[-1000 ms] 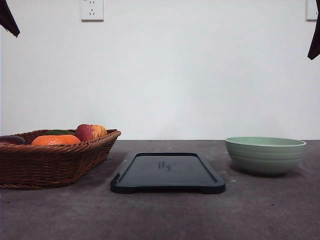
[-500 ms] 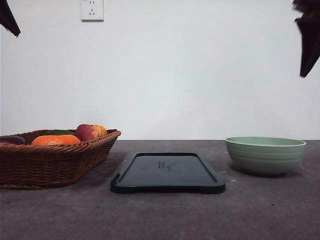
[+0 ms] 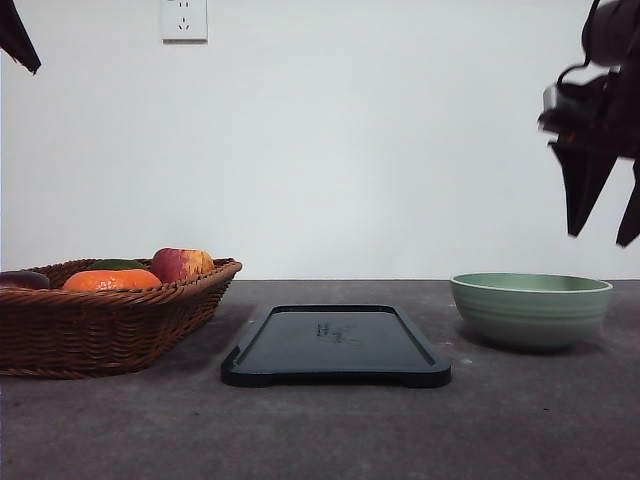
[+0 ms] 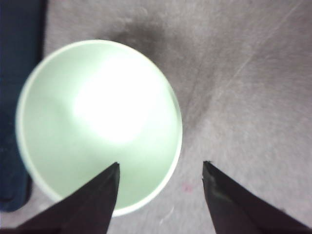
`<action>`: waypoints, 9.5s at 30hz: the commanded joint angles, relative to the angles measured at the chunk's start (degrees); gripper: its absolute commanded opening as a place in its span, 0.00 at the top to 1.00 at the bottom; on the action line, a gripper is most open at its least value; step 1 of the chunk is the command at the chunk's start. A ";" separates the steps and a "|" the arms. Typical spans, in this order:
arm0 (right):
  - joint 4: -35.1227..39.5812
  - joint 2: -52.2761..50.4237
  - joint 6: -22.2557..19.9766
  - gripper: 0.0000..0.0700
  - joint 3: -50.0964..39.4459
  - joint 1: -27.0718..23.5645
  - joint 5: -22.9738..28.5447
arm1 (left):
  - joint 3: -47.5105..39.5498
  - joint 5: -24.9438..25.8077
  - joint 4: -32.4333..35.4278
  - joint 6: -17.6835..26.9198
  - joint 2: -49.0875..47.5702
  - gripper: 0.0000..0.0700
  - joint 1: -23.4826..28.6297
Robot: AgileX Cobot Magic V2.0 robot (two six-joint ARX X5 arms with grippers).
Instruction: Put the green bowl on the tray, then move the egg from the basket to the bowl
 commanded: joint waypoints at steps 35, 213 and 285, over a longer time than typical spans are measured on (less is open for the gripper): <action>-8.09 8.25 2.29 1.00 21.68 14.47 0.01 | 1.49 0.33 0.39 -0.16 0.44 0.50 0.00; 33.73 -47.51 0.01 0.66 -40.09 22.75 6.46 | 24.20 -20.19 -3.66 2.66 39.74 0.73 -13.00; 33.61 -47.53 -0.01 0.66 -40.09 22.75 6.42 | 41.33 -22.26 -0.21 -5.63 56.23 0.44 -37.80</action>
